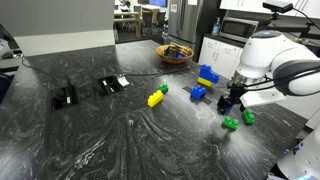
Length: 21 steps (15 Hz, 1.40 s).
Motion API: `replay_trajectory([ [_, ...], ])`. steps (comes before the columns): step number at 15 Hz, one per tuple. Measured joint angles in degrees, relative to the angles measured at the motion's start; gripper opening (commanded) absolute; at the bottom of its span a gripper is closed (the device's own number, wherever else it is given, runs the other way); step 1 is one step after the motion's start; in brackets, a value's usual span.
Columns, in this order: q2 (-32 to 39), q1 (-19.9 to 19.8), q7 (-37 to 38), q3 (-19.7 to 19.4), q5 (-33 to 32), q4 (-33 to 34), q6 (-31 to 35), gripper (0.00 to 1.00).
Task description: Move a blue block to the right then move a green block forward
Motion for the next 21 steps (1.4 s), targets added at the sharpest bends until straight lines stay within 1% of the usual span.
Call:
replay_trajectory([
  [3,0.7,-0.03,-9.73,-0.57,-0.02,-0.07,0.0,1.0],
  [8,2.04,-0.06,-27.99,-3.17,0.33,-0.08,0.33,1.0],
  [11,2.09,0.1,-38.58,-4.0,1.59,-0.02,0.44,1.0],
  [12,2.11,0.14,-41.05,-4.37,2.01,-0.02,0.44,1.0],
  [14,2.11,0.25,-42.82,-4.68,2.24,-0.02,0.44,1.0],
  [21,2.06,0.88,-43.16,-4.05,2.34,-0.02,0.31,1.0],
])
